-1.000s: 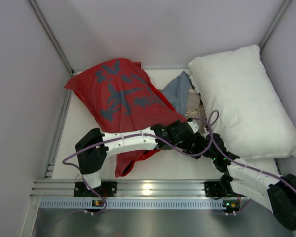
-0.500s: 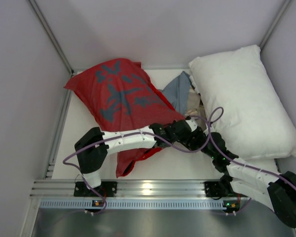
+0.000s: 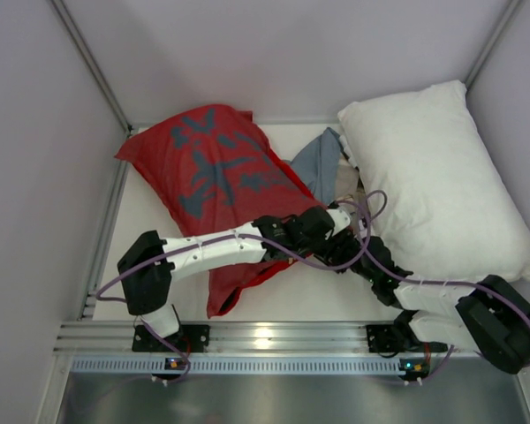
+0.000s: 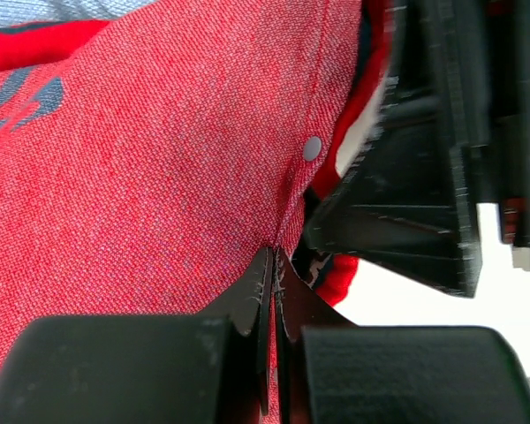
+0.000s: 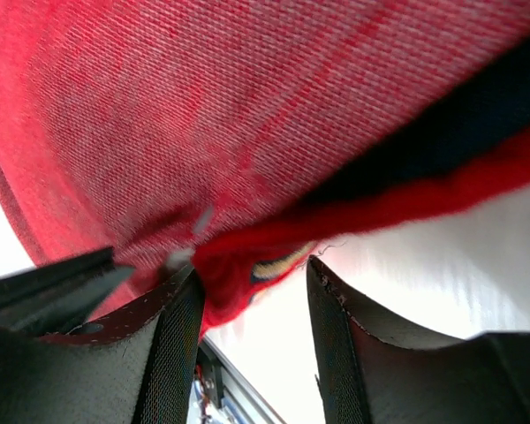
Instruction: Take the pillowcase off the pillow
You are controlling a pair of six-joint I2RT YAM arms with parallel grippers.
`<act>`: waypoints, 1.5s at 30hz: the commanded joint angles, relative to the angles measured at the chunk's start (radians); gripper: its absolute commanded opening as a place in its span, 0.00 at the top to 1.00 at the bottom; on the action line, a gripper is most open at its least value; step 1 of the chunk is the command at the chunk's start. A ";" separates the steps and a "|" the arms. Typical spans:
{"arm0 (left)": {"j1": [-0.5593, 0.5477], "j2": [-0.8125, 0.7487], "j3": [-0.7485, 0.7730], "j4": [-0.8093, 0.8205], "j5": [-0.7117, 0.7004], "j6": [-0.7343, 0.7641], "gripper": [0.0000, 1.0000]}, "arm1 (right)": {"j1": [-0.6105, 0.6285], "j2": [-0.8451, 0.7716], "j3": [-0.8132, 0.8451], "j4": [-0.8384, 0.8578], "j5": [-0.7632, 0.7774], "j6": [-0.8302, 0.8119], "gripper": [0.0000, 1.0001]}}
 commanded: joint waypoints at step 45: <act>0.011 -0.083 -0.140 0.115 -0.101 0.017 0.02 | 0.088 0.018 -0.004 0.165 0.060 0.093 1.00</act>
